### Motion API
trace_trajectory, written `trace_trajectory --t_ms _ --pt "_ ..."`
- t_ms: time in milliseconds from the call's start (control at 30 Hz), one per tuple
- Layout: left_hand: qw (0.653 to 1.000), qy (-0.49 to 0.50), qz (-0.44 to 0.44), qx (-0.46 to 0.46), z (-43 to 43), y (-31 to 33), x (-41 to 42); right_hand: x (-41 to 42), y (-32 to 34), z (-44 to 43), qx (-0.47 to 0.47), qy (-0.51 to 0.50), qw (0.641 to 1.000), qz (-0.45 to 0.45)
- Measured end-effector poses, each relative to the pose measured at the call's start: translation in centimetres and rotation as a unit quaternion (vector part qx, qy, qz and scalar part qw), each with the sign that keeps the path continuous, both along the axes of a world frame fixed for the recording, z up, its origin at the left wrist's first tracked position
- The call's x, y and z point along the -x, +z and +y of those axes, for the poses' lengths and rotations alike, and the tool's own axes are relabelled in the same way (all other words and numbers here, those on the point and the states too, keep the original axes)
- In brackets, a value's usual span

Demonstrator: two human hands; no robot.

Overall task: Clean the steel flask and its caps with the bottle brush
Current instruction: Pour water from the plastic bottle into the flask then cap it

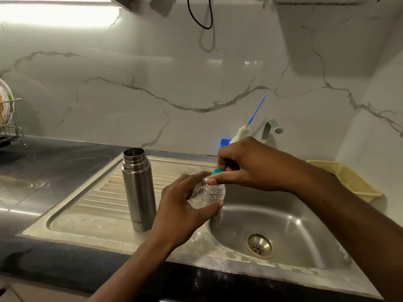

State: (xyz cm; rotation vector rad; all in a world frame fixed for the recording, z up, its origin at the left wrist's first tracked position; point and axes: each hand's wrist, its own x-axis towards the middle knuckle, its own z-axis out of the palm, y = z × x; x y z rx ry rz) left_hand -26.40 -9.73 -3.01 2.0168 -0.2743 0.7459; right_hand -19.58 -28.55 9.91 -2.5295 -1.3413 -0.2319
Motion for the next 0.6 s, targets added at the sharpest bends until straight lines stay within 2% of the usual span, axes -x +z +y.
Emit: trace_trajectory --t_ms 100,267,467,600 --pt "1.0 -0.007 -0.002 0.005 -0.1 0.1 0.0 -0.1 -0.6 0.2 0.014 -0.011 0.999 -0.049" --pt "1.0 -0.021 0.017 0.007 -0.1 0.1 -0.1 0.0 -1.5 0.3 0.033 -0.039 0.996 -0.074" --pt "1.0 -0.021 0.013 -0.01 0.3 0.2 -0.1 0.5 -1.0 -0.7 0.07 -0.013 0.996 -0.062" --pt "0.999 -0.031 0.009 0.002 -0.3 0.0 -0.1 0.6 -1.5 -0.4 0.06 -0.015 0.996 -0.067"
